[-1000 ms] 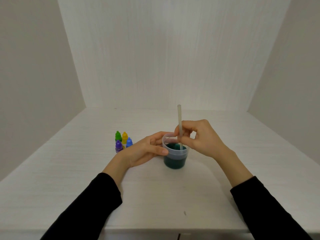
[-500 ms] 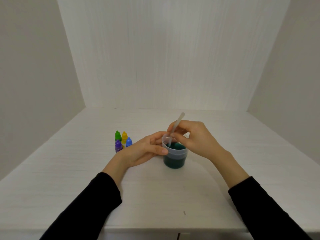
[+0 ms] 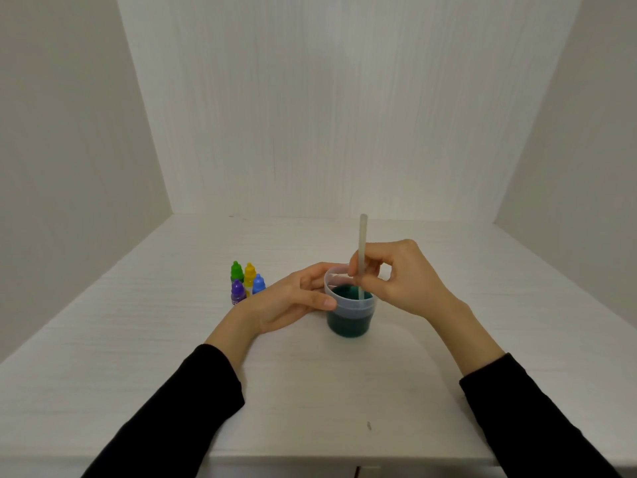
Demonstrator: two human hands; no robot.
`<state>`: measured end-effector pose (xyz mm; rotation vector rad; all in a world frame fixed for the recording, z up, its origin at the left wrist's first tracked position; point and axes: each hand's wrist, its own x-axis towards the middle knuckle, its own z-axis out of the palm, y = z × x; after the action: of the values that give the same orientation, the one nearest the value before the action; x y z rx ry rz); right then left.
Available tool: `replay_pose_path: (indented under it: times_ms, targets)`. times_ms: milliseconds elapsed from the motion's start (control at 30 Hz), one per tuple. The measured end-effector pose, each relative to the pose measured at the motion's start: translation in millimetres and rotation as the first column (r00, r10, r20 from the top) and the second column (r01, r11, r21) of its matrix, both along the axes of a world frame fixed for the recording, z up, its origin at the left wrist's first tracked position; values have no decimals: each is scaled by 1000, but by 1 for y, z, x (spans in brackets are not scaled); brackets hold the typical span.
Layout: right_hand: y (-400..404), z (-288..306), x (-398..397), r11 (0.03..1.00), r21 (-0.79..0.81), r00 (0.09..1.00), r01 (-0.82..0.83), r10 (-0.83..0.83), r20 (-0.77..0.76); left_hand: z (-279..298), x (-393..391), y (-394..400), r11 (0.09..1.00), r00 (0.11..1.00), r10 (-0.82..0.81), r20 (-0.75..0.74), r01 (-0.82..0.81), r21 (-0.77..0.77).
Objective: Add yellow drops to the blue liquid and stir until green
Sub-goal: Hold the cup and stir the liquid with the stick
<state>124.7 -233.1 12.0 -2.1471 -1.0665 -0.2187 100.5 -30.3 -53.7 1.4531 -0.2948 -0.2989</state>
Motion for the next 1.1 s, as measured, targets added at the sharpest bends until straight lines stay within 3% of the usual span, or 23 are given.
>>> replay_pose_path:
  times_ms: [167, 567, 900, 1100]
  targets:
    - [4, -2, -4, 987, 105, 987, -121, 131, -90, 1, -2, -1, 1000, 1000, -2, 20, 2, 1]
    - [4, -7, 6, 999, 31, 999, 27, -28, 40, 3, -3, -1, 1000, 1000, -1, -11, 1, -14]
    - [4, -3, -4, 979, 149, 986, -137, 149, -75, 3, -3, -2, 1000, 1000, 7, 11, -7, 15]
    - [10, -10, 1, 988, 124, 988, -92, 106, -112, 4, -4, -3, 1000, 1000, 13, 13, -13, 12]
